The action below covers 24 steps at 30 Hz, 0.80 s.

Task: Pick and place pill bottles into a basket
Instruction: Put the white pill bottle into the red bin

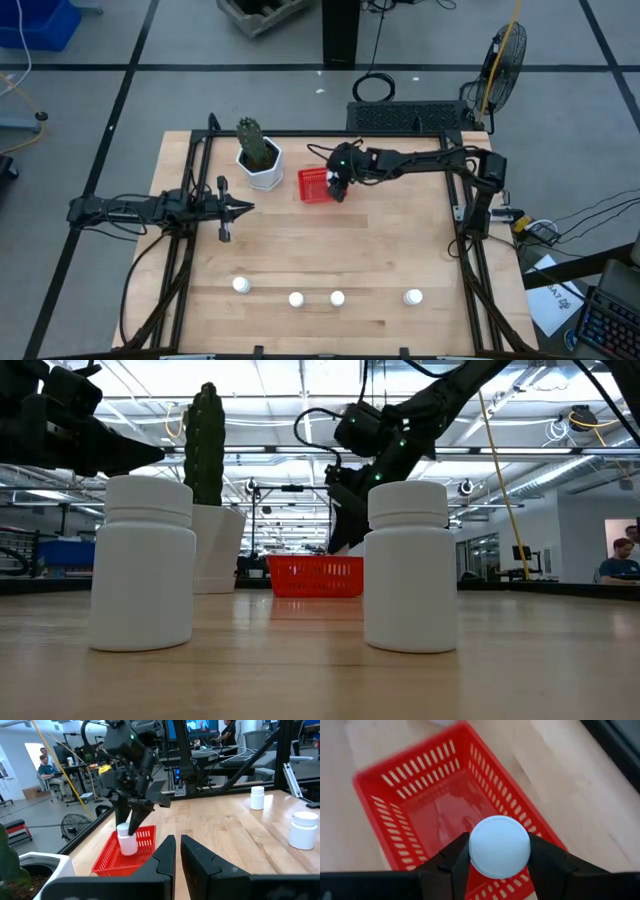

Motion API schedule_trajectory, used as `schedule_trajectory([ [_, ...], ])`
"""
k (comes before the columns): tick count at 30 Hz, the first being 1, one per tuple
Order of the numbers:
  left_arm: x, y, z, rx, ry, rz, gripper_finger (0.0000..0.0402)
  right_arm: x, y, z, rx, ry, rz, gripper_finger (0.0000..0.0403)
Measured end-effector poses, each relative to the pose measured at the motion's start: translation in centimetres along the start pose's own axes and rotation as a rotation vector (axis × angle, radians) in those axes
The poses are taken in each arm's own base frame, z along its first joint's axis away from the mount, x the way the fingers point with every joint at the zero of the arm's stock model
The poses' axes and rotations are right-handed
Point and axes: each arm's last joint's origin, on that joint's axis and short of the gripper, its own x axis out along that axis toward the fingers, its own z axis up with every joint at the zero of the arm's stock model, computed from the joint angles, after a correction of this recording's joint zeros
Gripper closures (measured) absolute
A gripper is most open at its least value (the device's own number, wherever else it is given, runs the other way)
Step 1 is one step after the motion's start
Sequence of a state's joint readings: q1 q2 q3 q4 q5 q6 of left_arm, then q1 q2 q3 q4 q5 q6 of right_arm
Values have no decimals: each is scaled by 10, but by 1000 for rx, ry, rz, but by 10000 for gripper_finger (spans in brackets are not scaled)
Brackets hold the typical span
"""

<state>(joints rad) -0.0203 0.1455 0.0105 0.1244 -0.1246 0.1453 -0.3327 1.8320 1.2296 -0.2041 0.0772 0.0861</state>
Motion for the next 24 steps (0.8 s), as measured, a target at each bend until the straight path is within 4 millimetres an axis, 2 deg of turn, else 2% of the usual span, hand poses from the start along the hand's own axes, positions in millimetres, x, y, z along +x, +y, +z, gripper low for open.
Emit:
schedule_trajectory([
  [24,0,0,0,0,0,0,366,2,-8,-2,26,3,42,235],
])
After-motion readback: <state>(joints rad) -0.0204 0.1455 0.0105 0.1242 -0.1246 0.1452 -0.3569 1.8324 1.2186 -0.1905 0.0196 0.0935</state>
